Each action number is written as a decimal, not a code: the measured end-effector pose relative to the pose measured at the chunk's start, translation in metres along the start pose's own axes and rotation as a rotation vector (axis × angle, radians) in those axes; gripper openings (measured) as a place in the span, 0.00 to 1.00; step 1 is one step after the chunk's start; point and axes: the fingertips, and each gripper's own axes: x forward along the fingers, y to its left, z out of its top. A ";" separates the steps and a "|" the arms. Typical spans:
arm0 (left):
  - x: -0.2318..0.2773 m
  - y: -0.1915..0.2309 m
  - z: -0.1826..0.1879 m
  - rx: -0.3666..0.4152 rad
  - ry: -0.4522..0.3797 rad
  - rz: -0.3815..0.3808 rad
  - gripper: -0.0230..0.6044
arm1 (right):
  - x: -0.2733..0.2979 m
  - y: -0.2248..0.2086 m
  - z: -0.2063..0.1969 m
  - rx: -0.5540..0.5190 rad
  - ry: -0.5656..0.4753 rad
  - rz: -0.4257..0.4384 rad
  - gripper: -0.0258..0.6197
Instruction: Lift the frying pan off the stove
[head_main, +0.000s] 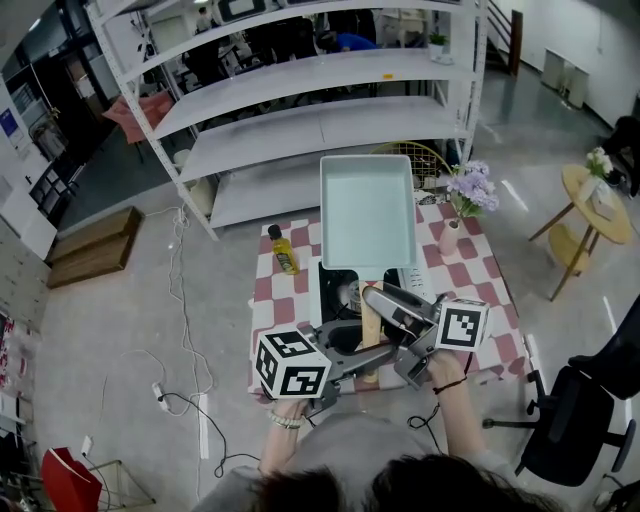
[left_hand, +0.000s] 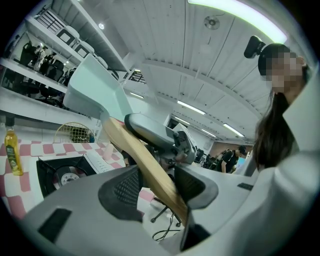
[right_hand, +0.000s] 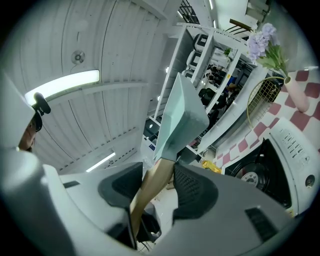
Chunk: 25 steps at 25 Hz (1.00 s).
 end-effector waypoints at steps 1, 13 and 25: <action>0.001 -0.001 0.001 0.004 0.000 -0.001 0.36 | -0.002 -0.001 0.002 -0.010 0.001 -0.008 0.36; 0.001 -0.016 0.014 0.057 -0.010 -0.022 0.36 | -0.009 0.016 0.014 -0.064 -0.025 -0.007 0.36; -0.003 -0.028 0.026 0.096 -0.012 -0.028 0.36 | -0.010 0.034 0.024 -0.072 -0.052 0.023 0.36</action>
